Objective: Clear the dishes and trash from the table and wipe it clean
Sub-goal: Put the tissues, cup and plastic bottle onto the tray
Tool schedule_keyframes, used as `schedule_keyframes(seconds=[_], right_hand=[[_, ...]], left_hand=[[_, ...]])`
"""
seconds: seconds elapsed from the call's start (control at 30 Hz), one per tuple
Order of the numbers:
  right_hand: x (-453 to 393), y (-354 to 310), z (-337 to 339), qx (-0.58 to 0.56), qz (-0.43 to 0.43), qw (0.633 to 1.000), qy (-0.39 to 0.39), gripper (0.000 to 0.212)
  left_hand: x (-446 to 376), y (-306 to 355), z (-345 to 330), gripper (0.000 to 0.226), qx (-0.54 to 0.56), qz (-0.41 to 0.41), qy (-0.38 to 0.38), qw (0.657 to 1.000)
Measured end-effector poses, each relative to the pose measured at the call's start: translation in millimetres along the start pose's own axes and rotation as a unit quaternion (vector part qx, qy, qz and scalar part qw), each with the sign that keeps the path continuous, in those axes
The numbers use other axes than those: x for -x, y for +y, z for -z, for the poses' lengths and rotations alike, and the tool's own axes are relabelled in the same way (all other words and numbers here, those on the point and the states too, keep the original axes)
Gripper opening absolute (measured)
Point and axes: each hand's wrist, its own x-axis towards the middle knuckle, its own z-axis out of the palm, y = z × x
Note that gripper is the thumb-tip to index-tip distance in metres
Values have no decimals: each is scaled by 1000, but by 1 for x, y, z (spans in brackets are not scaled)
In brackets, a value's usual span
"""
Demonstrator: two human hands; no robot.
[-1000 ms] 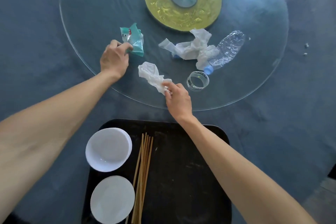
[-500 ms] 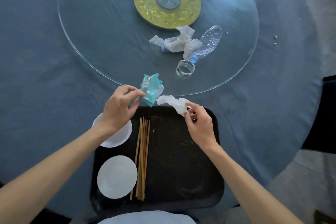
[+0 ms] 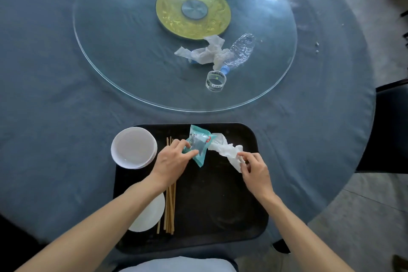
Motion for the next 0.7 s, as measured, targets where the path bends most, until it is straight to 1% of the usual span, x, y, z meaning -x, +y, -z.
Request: schedule_keyframes(seconds=[0.07,0.13,0.2,0.27,0.33,0.43,0.5,0.57,0.63,0.7], right_hand=[[-3,2,2,15,1,1000,-8,30],[-11,-1,7,27,8,1000,1,31],[-25,-9,13,16,14,999,25,32],[-45,-21,21,-8,22,999,46,33],[-70,-37,28,-29,33,998,51,33],[-116,-64,38,-53,63,996,45,34],[-149,-82,41,-54,67,996,35,36],[-177,-97,38,-44,71,996,11,38],[-200,-108,29,-34,85,996,-14,40],[-216,-113,17,-37,87,995,-27,40]], left_hand=[[-1,-1,3,51,7,-13,0,1000],[-4,-5,9,52,20,-39,13,999],[-14,-11,20,46,44,-69,33,996],[-34,-18,36,36,65,-80,65,993],[-66,-29,52,31,85,-44,101,990],[-128,-47,76,33,120,59,129,983],[-169,-59,88,33,145,120,126,974],[-205,-69,92,31,156,163,104,969],[-238,-77,90,35,147,183,80,969],[-263,-82,83,43,148,195,72,967]])
